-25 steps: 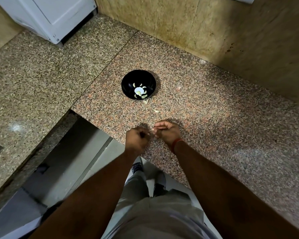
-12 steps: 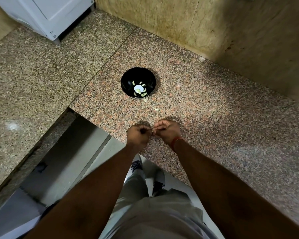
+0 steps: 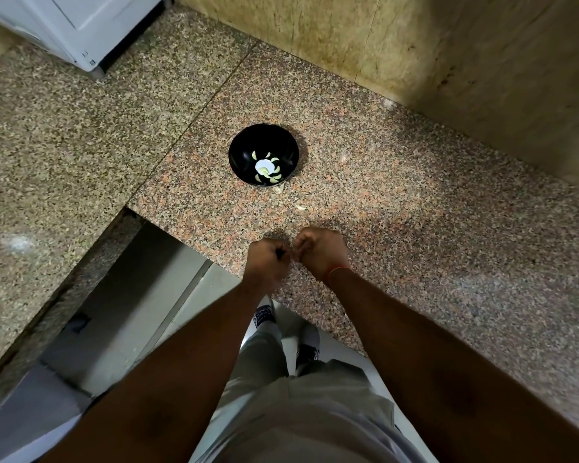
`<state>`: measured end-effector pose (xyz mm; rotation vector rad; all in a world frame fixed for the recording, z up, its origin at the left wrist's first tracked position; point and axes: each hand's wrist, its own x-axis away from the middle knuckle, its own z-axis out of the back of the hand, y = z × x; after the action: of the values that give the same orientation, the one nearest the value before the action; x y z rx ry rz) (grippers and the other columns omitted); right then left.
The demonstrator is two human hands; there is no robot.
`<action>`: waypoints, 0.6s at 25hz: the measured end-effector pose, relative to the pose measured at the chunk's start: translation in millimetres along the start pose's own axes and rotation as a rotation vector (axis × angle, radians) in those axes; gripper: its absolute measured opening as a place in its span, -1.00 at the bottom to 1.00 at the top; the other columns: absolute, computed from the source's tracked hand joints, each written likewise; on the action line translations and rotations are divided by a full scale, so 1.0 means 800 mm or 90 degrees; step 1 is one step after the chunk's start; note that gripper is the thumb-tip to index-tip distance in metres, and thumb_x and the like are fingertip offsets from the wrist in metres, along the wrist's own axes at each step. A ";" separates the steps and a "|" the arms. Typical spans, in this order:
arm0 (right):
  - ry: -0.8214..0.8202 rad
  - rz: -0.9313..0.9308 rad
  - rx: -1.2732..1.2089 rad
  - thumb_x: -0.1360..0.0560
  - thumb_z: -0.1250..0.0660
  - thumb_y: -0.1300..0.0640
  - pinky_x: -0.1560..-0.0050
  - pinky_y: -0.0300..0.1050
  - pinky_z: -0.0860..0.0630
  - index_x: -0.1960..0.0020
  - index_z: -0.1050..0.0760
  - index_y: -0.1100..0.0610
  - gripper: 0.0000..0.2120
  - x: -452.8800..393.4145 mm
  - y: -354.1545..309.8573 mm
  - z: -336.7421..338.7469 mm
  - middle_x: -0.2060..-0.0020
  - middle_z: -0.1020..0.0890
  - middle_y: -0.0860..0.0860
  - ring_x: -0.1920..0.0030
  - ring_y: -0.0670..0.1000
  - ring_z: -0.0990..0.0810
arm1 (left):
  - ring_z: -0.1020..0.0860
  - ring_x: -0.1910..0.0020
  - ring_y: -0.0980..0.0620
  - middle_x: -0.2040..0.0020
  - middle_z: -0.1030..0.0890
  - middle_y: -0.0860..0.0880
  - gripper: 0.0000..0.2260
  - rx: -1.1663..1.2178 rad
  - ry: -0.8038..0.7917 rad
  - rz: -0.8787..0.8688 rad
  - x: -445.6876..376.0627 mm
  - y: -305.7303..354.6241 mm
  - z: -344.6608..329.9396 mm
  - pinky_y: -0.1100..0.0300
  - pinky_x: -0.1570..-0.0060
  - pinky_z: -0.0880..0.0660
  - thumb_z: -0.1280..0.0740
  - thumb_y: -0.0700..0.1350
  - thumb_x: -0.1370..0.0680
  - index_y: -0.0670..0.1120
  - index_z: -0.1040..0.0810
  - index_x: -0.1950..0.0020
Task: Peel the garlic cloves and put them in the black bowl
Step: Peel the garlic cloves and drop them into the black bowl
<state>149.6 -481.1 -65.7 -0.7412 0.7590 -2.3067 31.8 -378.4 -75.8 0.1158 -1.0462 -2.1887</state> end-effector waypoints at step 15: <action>-0.005 -0.015 0.021 -0.40 -0.37 0.19 0.24 -0.02 -0.69 0.14 -0.57 -0.12 -0.80 -0.012 0.013 -0.008 0.29 -0.66 -0.20 0.26 -0.12 -0.65 | -0.54 0.43 0.31 0.35 -0.64 0.11 -0.80 0.005 -0.048 0.107 -0.019 -0.004 0.003 0.50 0.30 -0.46 -0.51 -0.32 -0.40 -0.03 -0.69 0.30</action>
<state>155.6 -478.9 -79.9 -0.7469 0.7105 -2.3303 41.0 -365.9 -79.6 -0.0490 -1.0665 -2.0510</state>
